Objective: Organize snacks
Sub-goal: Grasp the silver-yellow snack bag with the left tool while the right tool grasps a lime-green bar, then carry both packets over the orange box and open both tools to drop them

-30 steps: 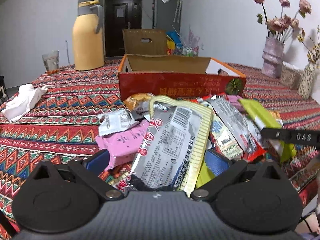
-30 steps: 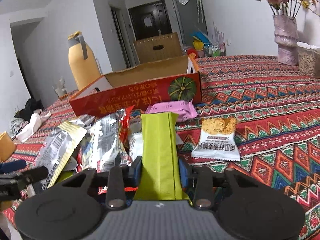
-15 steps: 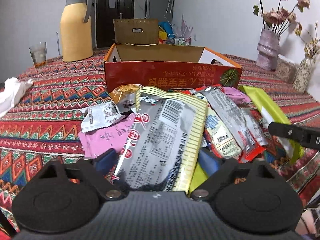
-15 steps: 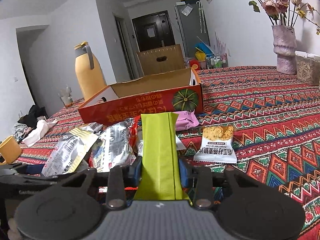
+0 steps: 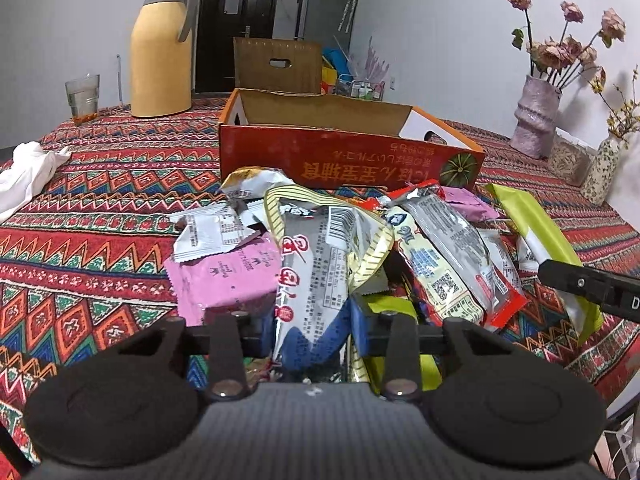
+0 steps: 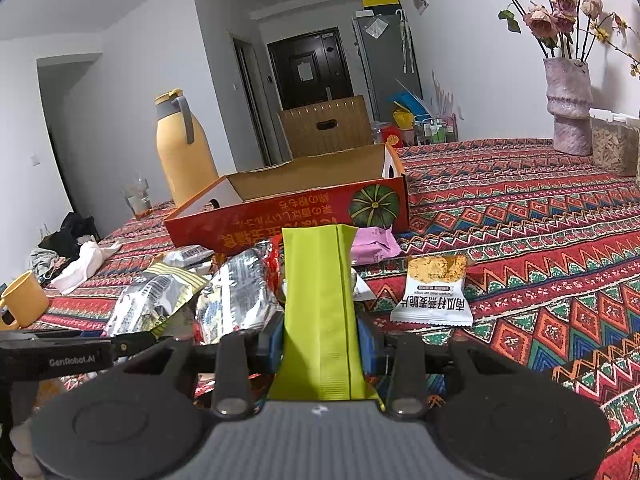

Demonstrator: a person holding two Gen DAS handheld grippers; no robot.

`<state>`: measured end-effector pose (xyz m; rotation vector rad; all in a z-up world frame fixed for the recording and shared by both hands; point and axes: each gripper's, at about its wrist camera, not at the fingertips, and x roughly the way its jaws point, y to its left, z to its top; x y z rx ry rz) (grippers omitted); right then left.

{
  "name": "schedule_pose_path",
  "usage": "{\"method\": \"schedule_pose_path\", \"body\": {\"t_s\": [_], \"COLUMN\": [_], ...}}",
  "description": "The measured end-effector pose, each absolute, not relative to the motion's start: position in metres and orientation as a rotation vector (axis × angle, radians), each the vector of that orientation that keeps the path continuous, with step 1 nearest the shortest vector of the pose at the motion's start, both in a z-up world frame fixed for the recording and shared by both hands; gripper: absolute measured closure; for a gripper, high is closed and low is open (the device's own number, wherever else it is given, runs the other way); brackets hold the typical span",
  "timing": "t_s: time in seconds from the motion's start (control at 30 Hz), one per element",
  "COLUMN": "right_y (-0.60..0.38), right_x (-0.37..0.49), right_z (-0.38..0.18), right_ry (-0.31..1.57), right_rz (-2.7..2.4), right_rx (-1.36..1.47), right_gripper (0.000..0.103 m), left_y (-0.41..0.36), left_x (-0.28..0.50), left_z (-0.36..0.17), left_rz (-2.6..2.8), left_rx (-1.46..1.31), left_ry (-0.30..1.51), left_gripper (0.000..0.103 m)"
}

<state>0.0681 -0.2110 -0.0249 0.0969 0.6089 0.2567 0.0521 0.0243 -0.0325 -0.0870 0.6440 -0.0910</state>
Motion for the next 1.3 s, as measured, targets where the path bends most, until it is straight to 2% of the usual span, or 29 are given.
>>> {"method": "schedule_pose_path", "body": {"t_s": [0.6, 0.93, 1.3], "right_y": [-0.201, -0.187, -0.166], "right_x": [0.08, 0.133, 0.23], "right_z": [0.0, 0.03, 0.055], "right_ry": [0.503, 0.418, 0.392], "right_rz": [0.246, 0.236, 0.2], "right_rx": [0.049, 0.03, 0.032], "right_gripper": [0.067, 0.067, 0.067], "left_y": [0.023, 0.014, 0.015], "left_x": [0.064, 0.116, 0.205], "left_z": [0.023, 0.064, 0.086], "left_rz": [-0.028, 0.004, 0.054], "left_rx": [-0.067, -0.057, -0.102], "left_ry": [0.515, 0.461, 0.466], "left_gripper": [0.066, 0.066, 0.066]}}
